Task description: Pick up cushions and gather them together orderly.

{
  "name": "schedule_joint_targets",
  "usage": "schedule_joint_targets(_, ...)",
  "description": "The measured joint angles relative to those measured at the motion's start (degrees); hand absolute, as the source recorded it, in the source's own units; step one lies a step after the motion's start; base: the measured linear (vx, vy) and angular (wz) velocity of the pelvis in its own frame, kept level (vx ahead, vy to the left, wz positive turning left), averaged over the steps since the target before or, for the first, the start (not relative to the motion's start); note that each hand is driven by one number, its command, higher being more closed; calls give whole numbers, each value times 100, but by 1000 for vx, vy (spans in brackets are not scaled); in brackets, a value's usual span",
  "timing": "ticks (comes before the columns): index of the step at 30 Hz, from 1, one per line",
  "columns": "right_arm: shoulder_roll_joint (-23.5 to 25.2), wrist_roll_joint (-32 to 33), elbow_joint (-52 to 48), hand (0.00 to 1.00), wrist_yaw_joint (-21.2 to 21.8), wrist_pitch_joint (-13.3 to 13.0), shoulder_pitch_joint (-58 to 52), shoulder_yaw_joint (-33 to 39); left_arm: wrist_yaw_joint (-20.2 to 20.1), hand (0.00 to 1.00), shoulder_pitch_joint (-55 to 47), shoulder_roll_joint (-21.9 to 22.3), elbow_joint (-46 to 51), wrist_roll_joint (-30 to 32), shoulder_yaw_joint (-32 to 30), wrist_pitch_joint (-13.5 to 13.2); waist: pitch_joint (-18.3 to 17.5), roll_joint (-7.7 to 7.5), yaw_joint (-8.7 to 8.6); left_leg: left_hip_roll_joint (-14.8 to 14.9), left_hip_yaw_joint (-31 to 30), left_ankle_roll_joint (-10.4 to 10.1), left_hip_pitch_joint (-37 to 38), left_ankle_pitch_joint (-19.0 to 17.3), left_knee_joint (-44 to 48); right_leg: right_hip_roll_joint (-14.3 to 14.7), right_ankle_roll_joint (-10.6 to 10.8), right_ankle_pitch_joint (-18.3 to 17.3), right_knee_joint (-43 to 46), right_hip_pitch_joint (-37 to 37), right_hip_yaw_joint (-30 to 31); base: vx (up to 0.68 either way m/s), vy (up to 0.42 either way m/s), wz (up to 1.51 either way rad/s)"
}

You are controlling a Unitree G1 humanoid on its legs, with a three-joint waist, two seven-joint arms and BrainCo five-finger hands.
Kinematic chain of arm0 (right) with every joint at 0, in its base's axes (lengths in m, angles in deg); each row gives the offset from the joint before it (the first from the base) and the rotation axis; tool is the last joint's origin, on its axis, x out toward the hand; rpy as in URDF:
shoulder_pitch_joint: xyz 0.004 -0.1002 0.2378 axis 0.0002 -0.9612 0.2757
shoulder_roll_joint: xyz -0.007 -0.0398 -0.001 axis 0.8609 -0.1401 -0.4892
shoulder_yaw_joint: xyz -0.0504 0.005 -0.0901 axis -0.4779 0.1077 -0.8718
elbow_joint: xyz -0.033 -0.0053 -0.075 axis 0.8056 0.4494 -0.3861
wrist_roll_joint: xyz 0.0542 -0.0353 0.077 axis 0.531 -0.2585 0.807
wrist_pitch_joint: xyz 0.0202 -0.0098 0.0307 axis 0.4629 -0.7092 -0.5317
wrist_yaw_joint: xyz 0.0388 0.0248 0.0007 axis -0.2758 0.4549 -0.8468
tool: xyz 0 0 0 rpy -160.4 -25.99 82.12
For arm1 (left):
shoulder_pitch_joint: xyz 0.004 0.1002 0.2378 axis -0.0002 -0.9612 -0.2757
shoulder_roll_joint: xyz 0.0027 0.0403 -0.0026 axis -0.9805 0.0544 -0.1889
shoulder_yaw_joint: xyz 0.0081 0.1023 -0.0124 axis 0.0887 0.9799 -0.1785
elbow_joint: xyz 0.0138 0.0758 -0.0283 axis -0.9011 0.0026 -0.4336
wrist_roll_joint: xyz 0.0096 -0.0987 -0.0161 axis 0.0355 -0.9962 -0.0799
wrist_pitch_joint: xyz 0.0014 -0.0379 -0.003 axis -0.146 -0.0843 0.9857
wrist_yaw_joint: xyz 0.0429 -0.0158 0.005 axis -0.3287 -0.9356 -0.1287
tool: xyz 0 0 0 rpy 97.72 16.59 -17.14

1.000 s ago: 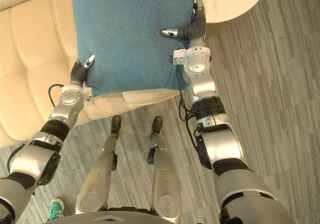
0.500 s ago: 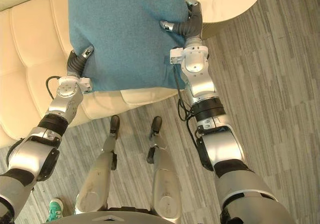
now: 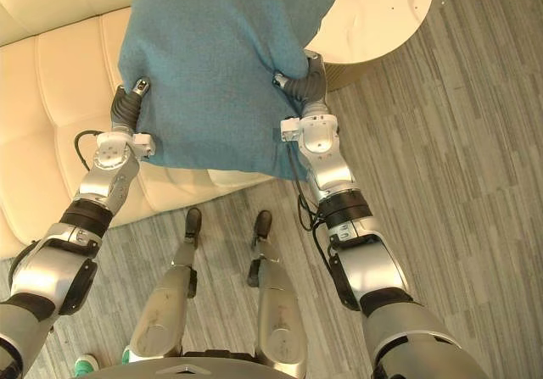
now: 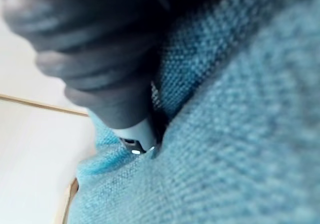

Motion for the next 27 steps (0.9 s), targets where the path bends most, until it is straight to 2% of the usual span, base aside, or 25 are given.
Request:
schedule_joint_targets(5, 283, 0, -592, 100, 0, 2, -692, 279, 86, 100, -508, 58, 726, 5, -8, -5, -1, 1, -21, 1, -63, -9, 153, -34, -1, 17, 8, 13, -159, 266, -71, 20, -36, 6)
schedule_joint_targets(12, 718, -8, -1856, 100, 21, 1, -2206, 449, 178, 100, -2030, 338, 2266, 14, -15, -23, -32, 42, -25, 0, -115, -6, 687, -206, 0, 77, 47, -71, -358, 922, -147, 55, -24, 5)
schedule_joint_targets(13, 850, -10, -2214, 100, 47, 0, -2609, 487, 169, 100, -2569, 505, 2644, 9, -23, -42, -67, 74, -36, -1, -123, -15, 875, -259, 0, 77, 56, -131, -362, 1123, -159, 65, -11, 6)
schedule_joint_targets(15, 868, -11, -2373, 100, 104, -7, -2828, 490, 157, 100, -2856, 599, 2801, 2, -23, -44, -147, 107, -36, -1, -128, -6, 940, -292, 0, 77, 65, -162, -362, 1191, -168, 87, -3, 4)
schedule_joint_targets(16, 870, -11, -2539, 100, 278, -22, -3153, 489, 107, 100, -3325, 732, 3024, -18, -27, -59, -366, 186, -27, 0, -132, -8, 1005, -324, 0, 78, 80, -189, -384, 1269, -176, 99, 2, 2)
schedule_joint_targets(18, 874, -11, -2593, 100, 332, -22, -3288, 489, 78, 100, -3525, 807, 3118, -46, -32, -62, -435, 245, -17, -8, -150, -9, 1090, -327, -2, 74, 84, -210, -395, 1375, -209, 62, 1, 7)
schedule_joint_targets(20, 997, -9, -2767, 100, 495, -24, -3647, 489, -38, 100, -4177, 1015, 3542, -115, -107, -65, -737, 345, -20, -6, -158, -5, 1233, -370, -4, 71, 94, -276, -413, 1548, -258, 69, 1, 11)
schedule_joint_targets(23, 1165, -40, -3129, 100, 678, -69, -4111, 423, -189, 100, -4930, 1231, 3992, -115, -257, -105, -1127, 430, 28, 18, -154, -2, 1483, -490, -35, 89, 103, -385, -422, 1816, -283, 70, -6, 5)
schedule_joint_targets(27, 1292, -117, -3192, 100, 799, -229, -4386, 287, -284, 100, -5476, 1273, 4336, -129, -341, -162, -1596, 471, 82, 57, -143, 18, 1642, -630, -35, 163, 85, -424, -659, 2129, -291, 0, 0, 0)
